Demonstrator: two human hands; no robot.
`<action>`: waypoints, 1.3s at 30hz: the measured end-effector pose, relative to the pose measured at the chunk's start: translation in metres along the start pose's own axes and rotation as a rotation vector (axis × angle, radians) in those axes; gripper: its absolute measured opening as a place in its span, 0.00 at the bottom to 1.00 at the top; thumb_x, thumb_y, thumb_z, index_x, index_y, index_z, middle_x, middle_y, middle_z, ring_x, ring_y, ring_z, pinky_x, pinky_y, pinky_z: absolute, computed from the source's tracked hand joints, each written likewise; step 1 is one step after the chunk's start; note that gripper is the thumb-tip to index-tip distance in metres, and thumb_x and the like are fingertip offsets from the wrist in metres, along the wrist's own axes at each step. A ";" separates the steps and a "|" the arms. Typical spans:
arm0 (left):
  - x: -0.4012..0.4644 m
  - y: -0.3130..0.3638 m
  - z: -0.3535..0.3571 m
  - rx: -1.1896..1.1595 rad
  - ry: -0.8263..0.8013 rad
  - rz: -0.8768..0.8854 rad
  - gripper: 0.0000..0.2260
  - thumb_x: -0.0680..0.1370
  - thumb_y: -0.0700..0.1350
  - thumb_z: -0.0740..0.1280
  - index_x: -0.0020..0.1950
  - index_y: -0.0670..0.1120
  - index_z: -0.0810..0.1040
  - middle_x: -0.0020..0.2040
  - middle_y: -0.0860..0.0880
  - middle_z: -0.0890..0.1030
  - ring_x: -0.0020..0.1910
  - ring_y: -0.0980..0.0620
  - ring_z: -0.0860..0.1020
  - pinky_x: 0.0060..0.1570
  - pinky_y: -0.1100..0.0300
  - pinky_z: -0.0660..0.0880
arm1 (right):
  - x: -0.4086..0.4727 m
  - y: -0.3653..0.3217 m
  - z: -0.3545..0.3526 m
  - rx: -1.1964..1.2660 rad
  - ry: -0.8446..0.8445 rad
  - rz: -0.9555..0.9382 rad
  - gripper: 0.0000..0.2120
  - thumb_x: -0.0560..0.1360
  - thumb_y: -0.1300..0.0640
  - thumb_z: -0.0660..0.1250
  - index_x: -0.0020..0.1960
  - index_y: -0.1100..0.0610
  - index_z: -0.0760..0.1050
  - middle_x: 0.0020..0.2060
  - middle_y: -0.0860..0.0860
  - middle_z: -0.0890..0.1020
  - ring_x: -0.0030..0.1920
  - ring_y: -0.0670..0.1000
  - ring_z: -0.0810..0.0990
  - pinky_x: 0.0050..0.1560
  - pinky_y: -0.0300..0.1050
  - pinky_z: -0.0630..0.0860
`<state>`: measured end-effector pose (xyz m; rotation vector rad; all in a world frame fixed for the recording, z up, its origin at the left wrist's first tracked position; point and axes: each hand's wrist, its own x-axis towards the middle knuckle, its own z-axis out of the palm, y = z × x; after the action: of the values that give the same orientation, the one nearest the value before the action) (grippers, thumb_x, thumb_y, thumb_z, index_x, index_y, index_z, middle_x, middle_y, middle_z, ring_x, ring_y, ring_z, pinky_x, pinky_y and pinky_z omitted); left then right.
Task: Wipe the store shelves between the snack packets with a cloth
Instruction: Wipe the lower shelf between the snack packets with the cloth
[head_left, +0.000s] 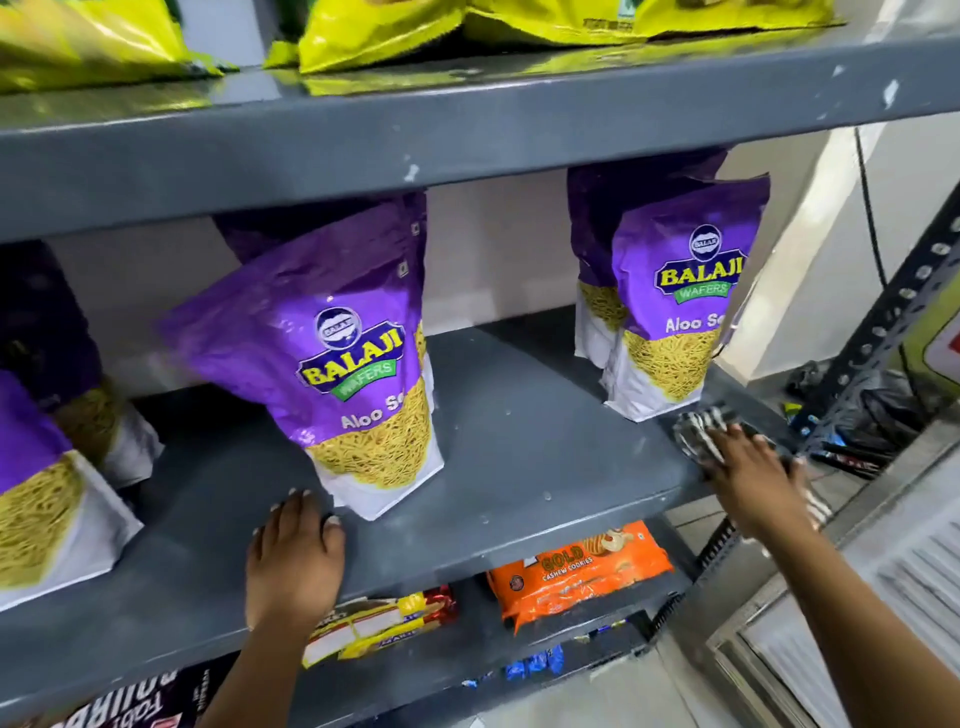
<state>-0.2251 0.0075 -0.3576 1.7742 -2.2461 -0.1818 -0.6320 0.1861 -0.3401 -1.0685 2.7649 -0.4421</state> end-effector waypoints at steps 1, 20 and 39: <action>0.000 0.000 -0.001 0.004 -0.016 -0.006 0.29 0.74 0.53 0.46 0.66 0.37 0.69 0.67 0.37 0.70 0.66 0.36 0.67 0.65 0.40 0.62 | -0.002 -0.003 0.002 -0.001 0.008 -0.013 0.21 0.79 0.52 0.54 0.72 0.50 0.57 0.76 0.51 0.55 0.75 0.54 0.53 0.73 0.62 0.47; -0.065 -0.302 -0.085 -0.028 -0.027 -0.143 0.41 0.76 0.64 0.40 0.62 0.30 0.69 0.62 0.28 0.72 0.61 0.27 0.69 0.58 0.30 0.62 | -0.208 -0.321 0.106 0.412 -0.452 -0.497 0.23 0.65 0.67 0.71 0.58 0.52 0.77 0.68 0.52 0.71 0.69 0.50 0.67 0.73 0.47 0.60; -0.058 -0.319 -0.083 -0.019 -0.037 -0.125 0.43 0.65 0.64 0.26 0.75 0.43 0.45 0.76 0.44 0.46 0.74 0.45 0.41 0.69 0.49 0.34 | -0.325 -0.460 0.162 0.360 -0.359 -0.923 0.30 0.64 0.75 0.59 0.60 0.51 0.75 0.66 0.47 0.75 0.68 0.47 0.69 0.67 0.37 0.57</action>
<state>0.1090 -0.0078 -0.3704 1.9176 -2.1514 -0.2613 -0.0624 0.0466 -0.3361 -2.0103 1.6656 -0.7096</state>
